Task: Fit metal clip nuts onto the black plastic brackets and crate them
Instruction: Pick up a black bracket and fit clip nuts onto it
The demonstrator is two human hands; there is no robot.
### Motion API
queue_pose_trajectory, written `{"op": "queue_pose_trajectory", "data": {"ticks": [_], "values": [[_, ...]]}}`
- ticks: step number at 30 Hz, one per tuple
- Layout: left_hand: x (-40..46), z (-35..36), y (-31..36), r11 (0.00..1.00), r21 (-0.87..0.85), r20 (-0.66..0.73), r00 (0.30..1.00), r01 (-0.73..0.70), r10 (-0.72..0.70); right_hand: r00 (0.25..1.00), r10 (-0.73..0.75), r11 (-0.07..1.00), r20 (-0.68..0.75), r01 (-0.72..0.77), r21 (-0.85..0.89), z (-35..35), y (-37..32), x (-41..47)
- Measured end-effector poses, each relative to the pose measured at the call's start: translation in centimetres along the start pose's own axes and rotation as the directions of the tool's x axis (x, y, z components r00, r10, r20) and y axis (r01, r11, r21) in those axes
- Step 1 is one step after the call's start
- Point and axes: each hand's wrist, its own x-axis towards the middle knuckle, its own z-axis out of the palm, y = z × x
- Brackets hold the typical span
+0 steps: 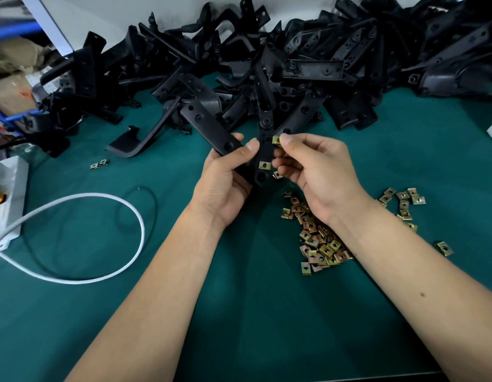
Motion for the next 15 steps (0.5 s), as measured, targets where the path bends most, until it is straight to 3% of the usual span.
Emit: {"op": "queue_pose_trajectory", "data": {"ticks": [8, 15], "values": [[0.03, -0.01, 0.08, 0.999, 0.026, -0.016, 1.0, 0.024, -0.024, 1.0, 0.023, 1.0, 0.004, -0.023, -0.017, -0.31, 0.05, 0.35], [0.03, 0.18, -0.12, 0.992, 0.126, -0.035, 0.999, 0.024, -0.02, 0.999, -0.022, 0.978, -0.022, 0.017, -0.206, -0.4, 0.68, 0.33]]}}
